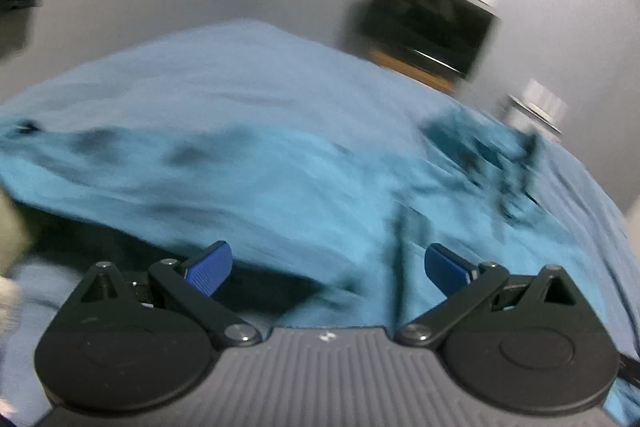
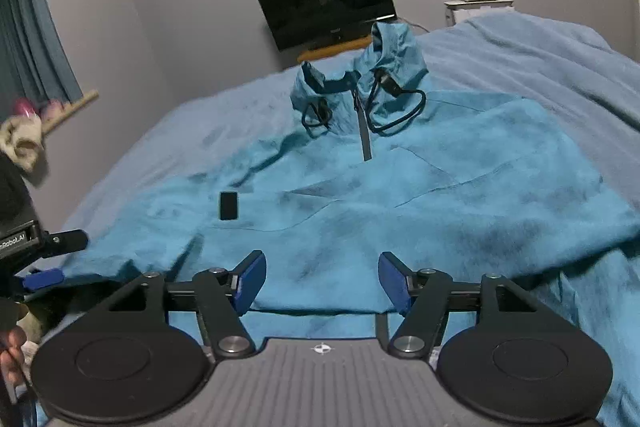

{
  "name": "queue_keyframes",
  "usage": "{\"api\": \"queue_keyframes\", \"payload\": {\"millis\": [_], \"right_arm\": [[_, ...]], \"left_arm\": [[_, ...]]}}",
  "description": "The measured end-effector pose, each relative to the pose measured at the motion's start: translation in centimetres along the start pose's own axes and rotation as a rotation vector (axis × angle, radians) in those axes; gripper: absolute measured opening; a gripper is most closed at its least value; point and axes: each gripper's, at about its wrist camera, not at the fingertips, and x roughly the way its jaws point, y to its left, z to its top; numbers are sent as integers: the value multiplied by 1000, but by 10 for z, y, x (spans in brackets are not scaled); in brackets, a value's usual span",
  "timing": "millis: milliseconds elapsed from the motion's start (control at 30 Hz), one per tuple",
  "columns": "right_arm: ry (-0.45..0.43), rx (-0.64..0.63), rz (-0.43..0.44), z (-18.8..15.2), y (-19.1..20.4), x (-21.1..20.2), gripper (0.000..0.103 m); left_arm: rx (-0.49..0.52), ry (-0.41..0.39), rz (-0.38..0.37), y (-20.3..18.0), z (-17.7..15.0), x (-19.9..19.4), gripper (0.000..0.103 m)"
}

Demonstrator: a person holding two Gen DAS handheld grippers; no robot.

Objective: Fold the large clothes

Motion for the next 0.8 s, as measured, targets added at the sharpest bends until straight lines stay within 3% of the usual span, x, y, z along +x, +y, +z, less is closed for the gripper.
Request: {"api": "queue_keyframes", "payload": {"millis": [233,300,433,533,600,667,800], "right_arm": [[-56,-12,82,-4,-1,-18,68],[-61,-17,95,-5,0,-19,69],[-53,18,112,-8,-5,-14,69],[-43,35,119,-9,-7,-6,69],[-39,37,126,-11,-7,-1,69],[-33,32,130,-13,-5,5,69],[-16,28,138,-17,-3,14,69]], "left_arm": [[-255,-149,258,111,25,-28,103],[-339,-144,309,141,24,-28,102],[-510,-78,316,189,15,-15,89],[-485,-54,337,192,18,3,76],[-502,-55,316,192,19,11,74],[-495,-54,368,196,23,23,71],[-530,-123,396,212,24,34,55]]}}
